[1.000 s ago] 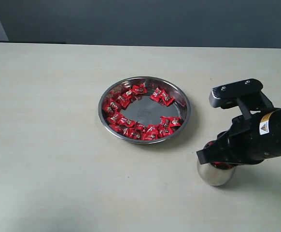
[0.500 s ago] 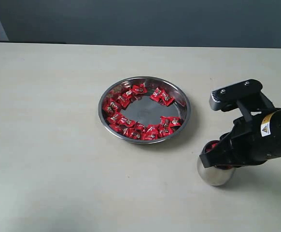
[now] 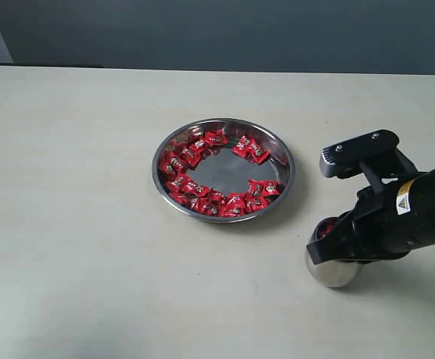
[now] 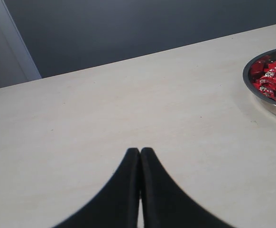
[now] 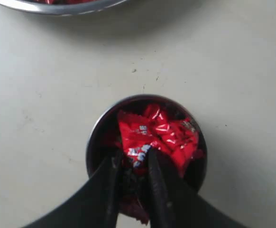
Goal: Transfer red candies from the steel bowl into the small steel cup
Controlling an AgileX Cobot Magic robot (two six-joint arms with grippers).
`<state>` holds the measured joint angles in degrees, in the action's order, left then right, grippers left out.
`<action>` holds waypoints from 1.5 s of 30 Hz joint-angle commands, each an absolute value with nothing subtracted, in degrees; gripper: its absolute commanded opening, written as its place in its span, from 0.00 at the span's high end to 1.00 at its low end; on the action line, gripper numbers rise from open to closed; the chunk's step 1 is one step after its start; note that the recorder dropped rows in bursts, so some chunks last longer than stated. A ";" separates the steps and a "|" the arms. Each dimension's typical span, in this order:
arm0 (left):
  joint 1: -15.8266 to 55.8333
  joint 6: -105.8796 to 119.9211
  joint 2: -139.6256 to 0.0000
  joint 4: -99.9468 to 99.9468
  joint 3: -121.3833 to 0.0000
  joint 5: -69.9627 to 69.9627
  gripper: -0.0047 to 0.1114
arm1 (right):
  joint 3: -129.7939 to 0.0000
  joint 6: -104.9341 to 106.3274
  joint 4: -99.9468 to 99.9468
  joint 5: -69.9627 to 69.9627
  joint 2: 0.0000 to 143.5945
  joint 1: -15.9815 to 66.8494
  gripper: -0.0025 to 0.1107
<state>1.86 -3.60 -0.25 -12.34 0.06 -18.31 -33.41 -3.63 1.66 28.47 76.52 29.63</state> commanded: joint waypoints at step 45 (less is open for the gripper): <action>1.88 -3.91 0.00 -12.51 0.00 -17.92 0.96 | -33.20 -3.14 -0.42 26.14 71.60 29.70 0.76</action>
